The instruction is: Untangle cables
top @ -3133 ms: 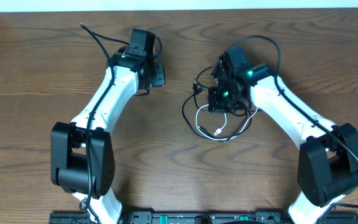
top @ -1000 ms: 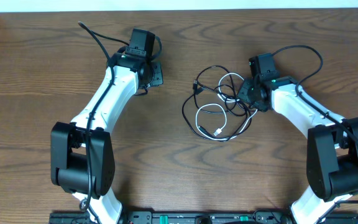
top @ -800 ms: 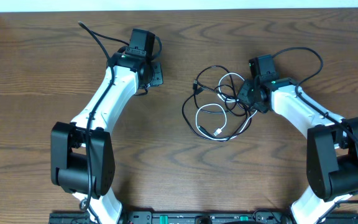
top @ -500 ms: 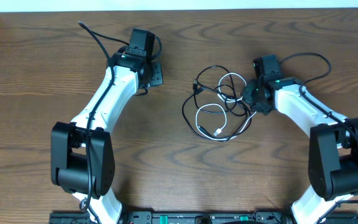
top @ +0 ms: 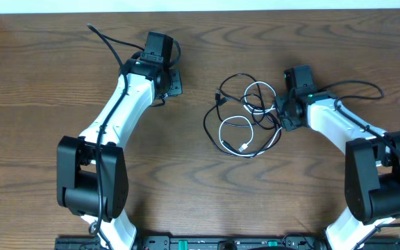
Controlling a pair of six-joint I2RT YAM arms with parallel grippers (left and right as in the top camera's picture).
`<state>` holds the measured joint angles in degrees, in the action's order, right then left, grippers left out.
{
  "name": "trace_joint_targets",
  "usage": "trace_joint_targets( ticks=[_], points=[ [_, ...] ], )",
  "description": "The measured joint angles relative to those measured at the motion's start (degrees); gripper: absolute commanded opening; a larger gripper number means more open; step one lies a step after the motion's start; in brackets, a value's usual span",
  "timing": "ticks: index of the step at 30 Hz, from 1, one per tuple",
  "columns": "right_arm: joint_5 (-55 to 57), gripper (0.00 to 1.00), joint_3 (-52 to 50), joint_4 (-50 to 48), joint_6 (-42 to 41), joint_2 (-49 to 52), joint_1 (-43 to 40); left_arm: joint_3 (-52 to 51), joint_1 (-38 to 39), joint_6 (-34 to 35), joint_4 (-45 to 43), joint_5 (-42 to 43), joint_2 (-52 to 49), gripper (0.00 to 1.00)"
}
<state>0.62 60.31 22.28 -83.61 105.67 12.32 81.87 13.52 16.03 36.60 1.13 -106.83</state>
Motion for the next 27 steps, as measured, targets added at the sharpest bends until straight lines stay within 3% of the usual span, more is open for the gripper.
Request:
trace_joint_targets(
  ticks=[6, 9, 14, 18, 22, 27],
  points=[
    [0.46, 0.43, -3.04, -6.38, -6.56, -0.81, 0.35, 0.0, 0.0, 0.0, -0.02, 0.0, 0.0, 0.27],
    [0.55, 0.33, -4.02, -8.09, -8.5, -0.96, 0.37, 0.0, 0.0, 0.0, -0.02, 0.0, 0.0, 0.27],
    [2.58, 0.29, -5.25, -8.96, -10.12, -1.29, 1.07, 0.0, 0.0, 0.0, -0.02, 0.0, 0.0, 0.27],
    [3.8, 0.04, -7.02, -11.45, -10.62, -1.6, 1.42, 0.0, 0.0, 0.0, -0.02, 0.0, 0.0, 0.27],
    [4.72, 0.01, -8.26, -12.92, -10.84, -1.57, 1.53, 0.02, 0.0, 0.0, -0.02, 0.0, 0.0, 0.27],
    [4.24, 0.01, -9.57, -19.3, 6.27, -1.44, 1.53, 0.0, 0.0, 0.0, -0.04, 0.0, 0.0, 0.31]
  ],
)
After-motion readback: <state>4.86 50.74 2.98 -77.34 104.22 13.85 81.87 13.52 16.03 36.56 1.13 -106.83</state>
